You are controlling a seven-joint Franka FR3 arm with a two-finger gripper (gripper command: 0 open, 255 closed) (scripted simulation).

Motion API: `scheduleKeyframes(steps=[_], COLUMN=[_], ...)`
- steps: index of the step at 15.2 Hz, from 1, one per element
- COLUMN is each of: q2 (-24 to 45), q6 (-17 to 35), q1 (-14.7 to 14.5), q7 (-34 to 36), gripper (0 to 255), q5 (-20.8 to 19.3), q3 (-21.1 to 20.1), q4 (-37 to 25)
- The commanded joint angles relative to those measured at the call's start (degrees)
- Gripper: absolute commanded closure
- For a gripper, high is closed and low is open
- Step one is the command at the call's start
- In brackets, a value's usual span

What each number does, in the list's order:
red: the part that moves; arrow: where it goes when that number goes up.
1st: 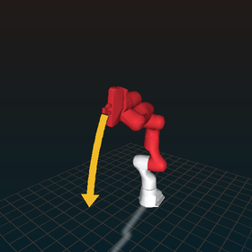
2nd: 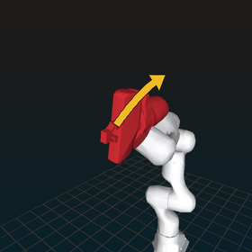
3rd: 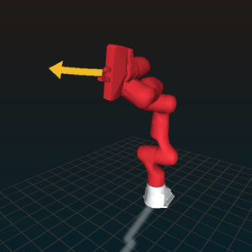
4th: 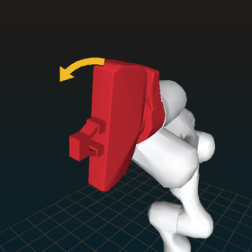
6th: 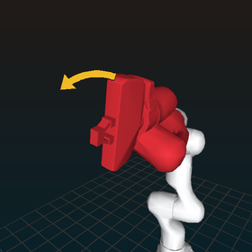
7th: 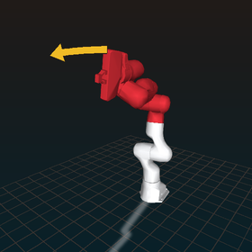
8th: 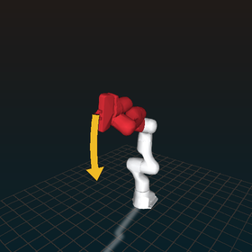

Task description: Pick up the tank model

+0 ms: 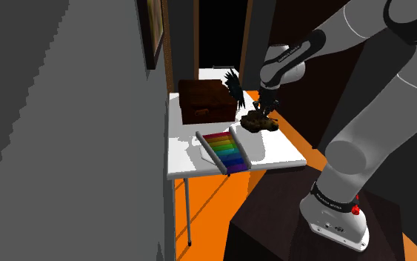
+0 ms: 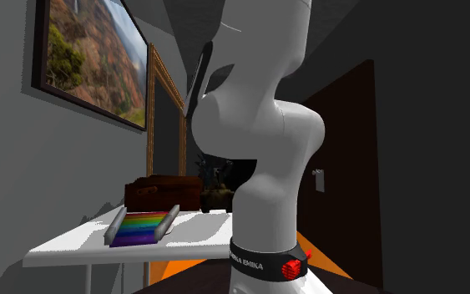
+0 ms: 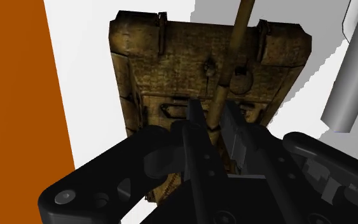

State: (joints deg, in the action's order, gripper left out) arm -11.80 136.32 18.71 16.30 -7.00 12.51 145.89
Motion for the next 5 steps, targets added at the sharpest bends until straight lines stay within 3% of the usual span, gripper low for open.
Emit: scheduleKeyframes(steps=[1,5], q2=[-1.24,-2.37], q6=[-1.71,-3.6], q1=[0.05,0.07], q7=[0.01,0.04], gripper=[255,255], q5=[-0.12,-0.19], q3=[-0.08,-0.21], q4=[-0.64,-1.4])
